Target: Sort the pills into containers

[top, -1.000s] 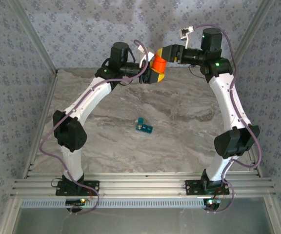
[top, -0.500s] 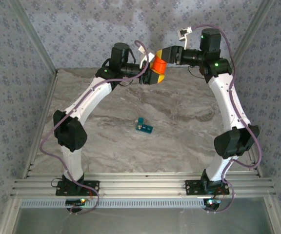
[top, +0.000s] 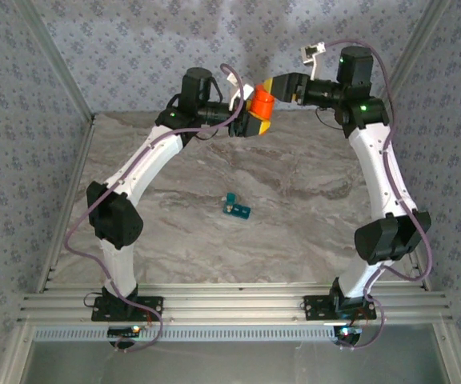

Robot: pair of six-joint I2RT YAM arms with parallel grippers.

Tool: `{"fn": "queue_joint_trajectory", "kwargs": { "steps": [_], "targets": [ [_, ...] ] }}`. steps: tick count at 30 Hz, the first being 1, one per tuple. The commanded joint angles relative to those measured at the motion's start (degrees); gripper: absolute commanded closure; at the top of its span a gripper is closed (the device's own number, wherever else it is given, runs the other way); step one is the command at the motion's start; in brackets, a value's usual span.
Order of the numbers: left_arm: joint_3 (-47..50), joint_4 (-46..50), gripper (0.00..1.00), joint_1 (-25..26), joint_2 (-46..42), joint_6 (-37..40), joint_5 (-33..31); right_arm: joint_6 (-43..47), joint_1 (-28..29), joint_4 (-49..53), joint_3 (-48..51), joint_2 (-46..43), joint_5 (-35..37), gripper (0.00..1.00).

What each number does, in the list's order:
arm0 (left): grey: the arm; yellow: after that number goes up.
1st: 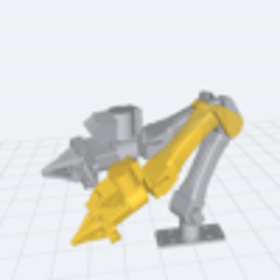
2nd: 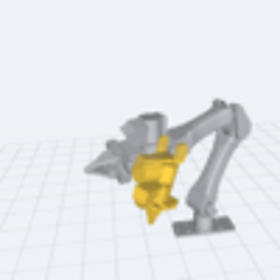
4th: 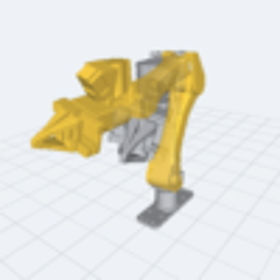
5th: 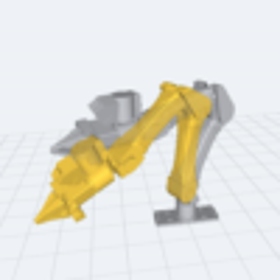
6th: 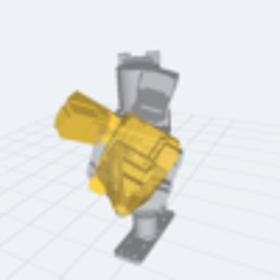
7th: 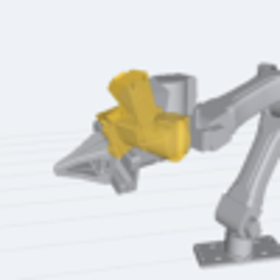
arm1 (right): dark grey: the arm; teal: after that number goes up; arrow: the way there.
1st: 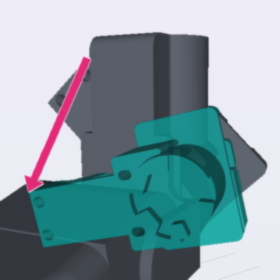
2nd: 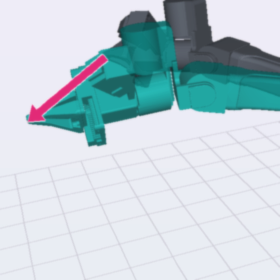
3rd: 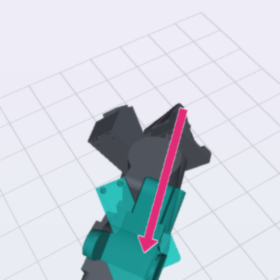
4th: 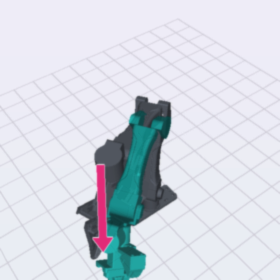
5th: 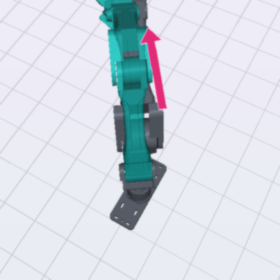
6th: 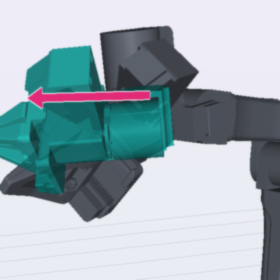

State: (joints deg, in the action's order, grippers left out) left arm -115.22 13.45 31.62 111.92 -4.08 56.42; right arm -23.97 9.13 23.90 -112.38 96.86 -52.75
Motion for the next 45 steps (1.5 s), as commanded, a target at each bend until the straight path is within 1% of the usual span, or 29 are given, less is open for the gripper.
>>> {"fn": "queue_joint_trajectory", "kwargs": {
  "steps": [1, 5, 8, 11, 13, 15, 22, 24, 26, 28, 32, 34, 36, 39, 42, 45],
  "targets": [
    [-2.5, -1.2, 1.00, 0.4, 1.2, 0.9, 2.3, -1.0, 0.3, -1.4, -0.2, -1.7, -0.6, 0.18],
    [-2.9, -1.2, 1.00, 0.3, 1.5, 0.8, 2.4, -0.9, 1.2, -1.2, -0.1, -1.3, -1.2, 0.19],
    [-2.9, -1.1, 1.00, 0.4, 1.5, 0.8, 2.5, -0.9, 1.6, -1.0, -0.1, -0.9, -1.8, 0.22],
    [-2.9, -0.9, 1.00, 0.3, 1.4, 0.8, 2.4, -0.9, 1.9, -1.0, -0.1, -0.7, -2.1, 0.29],
    [-2.9, -0.8, 1.00, 0.4, 1.3, 1.0, 2.4, -0.9, 2.1, -1.0, -0.2, -0.5, -2.4, 0.37],
    [-2.9, -0.8, 1.00, 0.4, 1.3, 0.9, 2.4, -0.7, 2.2, -0.8, -0.1, -0.5, -2.6, 0.40],
    [-3.1, -0.9, 1.00, 0.3, 1.2, 0.8, 2.4, -0.1, 2.4, -0.1, 1.1, -1.0, -2.4, 0.40],
    [-3.1, -0.9, 1.00, 0.4, 1.2, 0.8, 2.4, 0.2, 2.4, 0.2, 1.2, -1.2, -2.0, 0.38],
    [-3.2, -0.9, 1.00, 0.4, 1.2, 0.8, 2.4, 0.4, 2.4, 0.3, 1.5, -1.3, -1.7, 0.34],
    [-3.2, -0.8, 1.00, 0.5, 1.2, 0.8, 2.5, 0.4, 2.4, 0.4, 1.7, -1.5, -1.4, 0.35],
    [-3.2, -0.7, 1.00, 0.4, 1.0, 0.8, 2.4, 0.4, 2.3, 0.4, 1.8, -1.5, -1.1, 0.46],
    [-3.2, -0.6, 1.00, 0.4, 0.8, 1.0, 2.4, 0.4, 2.4, 0.5, 1.9, -1.5, -1.2, 0.54],
    [-3.3, -0.6, 1.00, 0.4, 0.7, 0.9, 2.2, 0.4, 2.4, 0.8, 2.3, -1.7, -1.1, 0.58],
    [-3.4, -0.8, 1.00, 0.5, 0.4, 1.0, 1.2, 0.4, 2.7, 0.7, 4.1, -2.6, 1.0, 0.60],
    [-3.2, -0.8, 1.00, 0.8, -0.3, 1.7, -1.8, -0.2, 3.3, 0.5, 6.5, -3.9, 5.1, 0.62],
    [-2.3, -1.2, 1.00, 1.9, -1.6, 3.8, -6.4, -1.4, 4.4, -0.2, 9.8, -5.2, 9.8, 0.64]
  ]
}}
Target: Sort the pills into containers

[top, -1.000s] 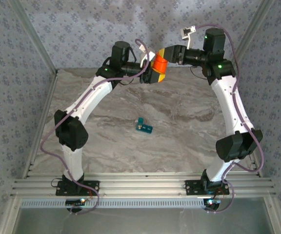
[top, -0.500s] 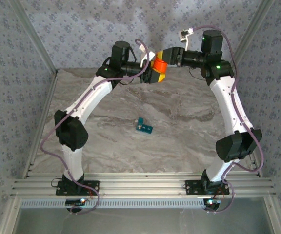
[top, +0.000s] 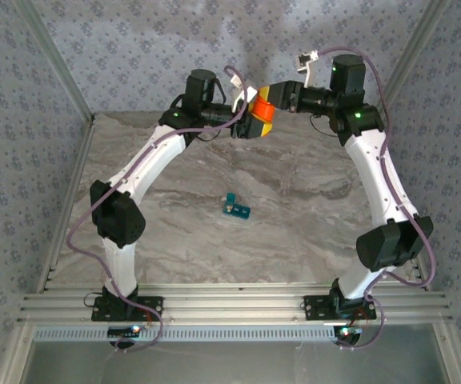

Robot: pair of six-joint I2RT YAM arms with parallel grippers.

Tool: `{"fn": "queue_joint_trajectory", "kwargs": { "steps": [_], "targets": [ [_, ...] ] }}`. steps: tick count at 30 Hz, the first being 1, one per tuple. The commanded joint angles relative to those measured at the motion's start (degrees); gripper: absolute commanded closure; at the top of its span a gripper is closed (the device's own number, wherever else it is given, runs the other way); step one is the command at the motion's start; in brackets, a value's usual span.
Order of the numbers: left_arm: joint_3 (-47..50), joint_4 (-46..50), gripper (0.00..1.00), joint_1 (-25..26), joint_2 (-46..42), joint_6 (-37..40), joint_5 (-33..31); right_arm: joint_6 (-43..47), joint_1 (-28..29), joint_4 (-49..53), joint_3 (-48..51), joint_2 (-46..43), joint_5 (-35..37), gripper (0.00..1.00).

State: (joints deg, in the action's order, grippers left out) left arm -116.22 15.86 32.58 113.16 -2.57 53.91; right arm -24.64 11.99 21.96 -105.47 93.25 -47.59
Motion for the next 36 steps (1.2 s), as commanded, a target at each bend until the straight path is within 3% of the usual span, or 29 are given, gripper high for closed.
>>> {"fn": "queue_joint_trajectory", "kwargs": {
  "steps": [1, 6, 14, 19, 26, 36],
  "targets": [
    [-0.5, -4.4, 1.00, 1.4, -3.5, 2.8, -5.8, -0.9, 2.0, 1.7, 4.0, -2.1, 6.2, 0.65],
    [7.1, -13.7, 1.00, 3.0, -7.1, 2.9, -13.2, -1.8, 3.3, -0.6, 10.0, -4.1, 10.8, 0.65],
    [8.6, -15.9, 1.00, 3.1, -6.8, 1.5, -11.9, -2.8, 3.3, -1.3, 10.1, -3.8, 10.9, 0.61],
    [8.6, -15.9, 1.00, 2.1, -6.2, 0.8, -11.3, -3.1, 2.5, 0.0, 5.4, -2.1, 9.8, 0.51],
    [8.6, -15.4, 1.00, -0.1, -5.1, -0.8, -8.3, -2.6, -0.4, -1.3, -0.8, -1.4, 3.2, 0.21],
    [6.1, -12.0, 1.00, -1.7, -3.0, -1.8, 0.7, 0.0, -5.7, -1.2, -3.0, -0.5, -6.4, 0.14]
  ]
}}
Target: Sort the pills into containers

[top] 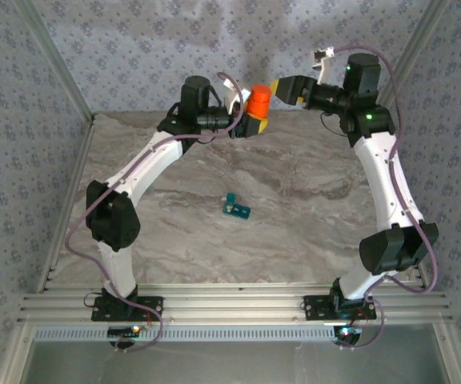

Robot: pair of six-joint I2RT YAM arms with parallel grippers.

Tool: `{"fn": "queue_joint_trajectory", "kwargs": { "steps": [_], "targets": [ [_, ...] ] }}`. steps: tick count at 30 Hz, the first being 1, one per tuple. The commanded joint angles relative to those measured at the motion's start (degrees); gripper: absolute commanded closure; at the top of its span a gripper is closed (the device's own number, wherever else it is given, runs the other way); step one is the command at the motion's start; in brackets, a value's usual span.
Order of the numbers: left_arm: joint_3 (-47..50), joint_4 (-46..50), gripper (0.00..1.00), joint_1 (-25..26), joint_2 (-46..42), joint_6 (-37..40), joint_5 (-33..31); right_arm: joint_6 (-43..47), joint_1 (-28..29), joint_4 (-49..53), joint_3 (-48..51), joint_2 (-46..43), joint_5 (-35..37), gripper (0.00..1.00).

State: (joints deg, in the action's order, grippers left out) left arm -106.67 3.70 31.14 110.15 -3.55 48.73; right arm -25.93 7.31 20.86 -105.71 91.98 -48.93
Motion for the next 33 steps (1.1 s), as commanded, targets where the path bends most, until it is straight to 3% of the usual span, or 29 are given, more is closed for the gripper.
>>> {"fn": "queue_joint_trajectory", "kwargs": {
  "steps": [1, 12, 21, 24, 31, 33],
  "targets": [
    [-4.5, 1.3, 1.00, -0.2, 0.5, -0.7, 7.1, 1.3, -1.2, 0.3, -3.9, 1.6, -5.7, 0.14],
    [-8.8, 5.8, 1.00, 0.0, 2.8, -0.6, 11.5, 2.6, 1.7, 5.8, -12.7, 8.2, -8.4, 0.09],
    [-9.2, 6.8, 1.00, 0.1, 2.8, -0.3, 11.5, 3.9, 4.1, 7.1, -12.0, 7.9, -8.7, 0.17],
    [-9.3, 6.8, 1.00, 0.1, 2.7, -0.3, 11.5, 4.0, 4.4, 7.0, -11.1, 7.5, -8.6, 0.24],
    [-9.9, 7.5, 1.00, 0.4, 2.6, -0.2, 10.9, 4.0, 4.7, 7.0, -8.9, 6.5, -8.2, 0.59],
    [-9.9, 7.5, 1.00, 0.5, 2.4, -0.1, 10.4, 4.1, 4.8, 7.0, -7.8, 5.9, -7.5, 0.62]
  ]
}}
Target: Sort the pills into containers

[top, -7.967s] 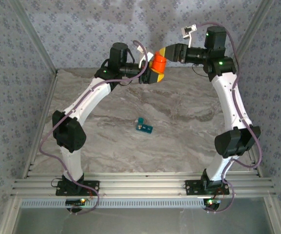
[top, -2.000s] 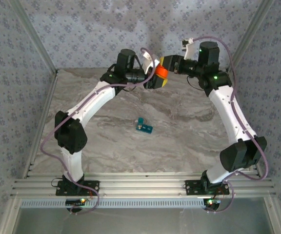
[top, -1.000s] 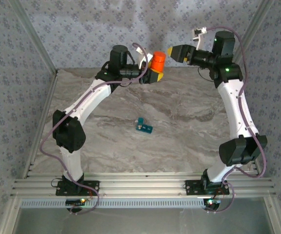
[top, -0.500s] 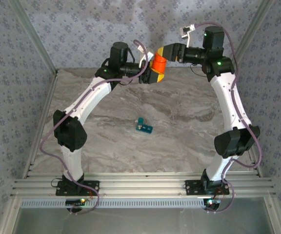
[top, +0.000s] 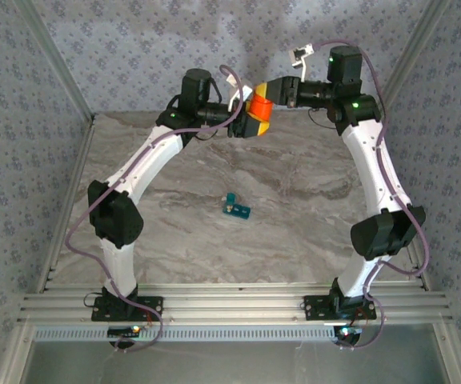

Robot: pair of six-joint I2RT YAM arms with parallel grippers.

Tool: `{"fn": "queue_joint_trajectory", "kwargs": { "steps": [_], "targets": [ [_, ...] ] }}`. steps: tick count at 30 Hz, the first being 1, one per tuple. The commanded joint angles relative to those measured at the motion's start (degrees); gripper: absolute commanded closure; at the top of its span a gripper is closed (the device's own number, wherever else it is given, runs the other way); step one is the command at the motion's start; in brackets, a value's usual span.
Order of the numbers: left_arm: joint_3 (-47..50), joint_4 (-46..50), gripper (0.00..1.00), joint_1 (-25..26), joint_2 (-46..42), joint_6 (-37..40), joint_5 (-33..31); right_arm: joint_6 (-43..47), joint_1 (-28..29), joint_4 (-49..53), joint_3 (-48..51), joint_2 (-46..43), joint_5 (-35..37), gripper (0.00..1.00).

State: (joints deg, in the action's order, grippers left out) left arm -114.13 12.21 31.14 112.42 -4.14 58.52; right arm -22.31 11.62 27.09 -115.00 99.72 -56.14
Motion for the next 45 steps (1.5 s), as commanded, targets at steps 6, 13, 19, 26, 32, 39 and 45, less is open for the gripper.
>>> {"fn": "queue_joint_trajectory", "kwargs": {
  "steps": [6, 13, 19, 26, 32, 39, 45],
  "targets": [
    [-1.5, -1.7, 1.00, 1.7, -1.9, 1.8, -6.4, -0.5, 1.9, -0.8, 8.7, -5.4, 7.7, 0.65],
    [9.9, -14.6, 1.00, 4.6, -8.8, 4.1, -21.8, -4.5, 4.3, -6.5, 19.4, -10.1, 18.7, 0.66],
    [11.8, -16.0, 1.00, 5.1, -9.7, 4.2, -23.2, -5.2, 4.8, -6.6, 20.2, -10.2, 20.2, 0.65],
    [11.7, -15.8, 1.00, 4.9, -9.2, 3.8, -22.3, -5.4, 4.1, -5.4, 17.4, -9.3, 19.6, 0.55],
    [11.8, -16.6, 1.00, 2.8, -7.9, 1.4, -20.8, -6.5, 0.8, -5.7, 13.3, -9.3, 17.3, 0.28],
    [11.5, -15.2, 1.00, 0.3, -6.7, 0.5, -16.8, -4.7, -2.6, -7.7, 12.9, -12.0, 10.2, 0.14],
    [9.1, -11.2, 1.00, -0.8, -5.1, 0.1, -9.3, -1.7, -6.1, -7.3, 12.5, -10.8, 3.8, 0.14]
  ]
}}
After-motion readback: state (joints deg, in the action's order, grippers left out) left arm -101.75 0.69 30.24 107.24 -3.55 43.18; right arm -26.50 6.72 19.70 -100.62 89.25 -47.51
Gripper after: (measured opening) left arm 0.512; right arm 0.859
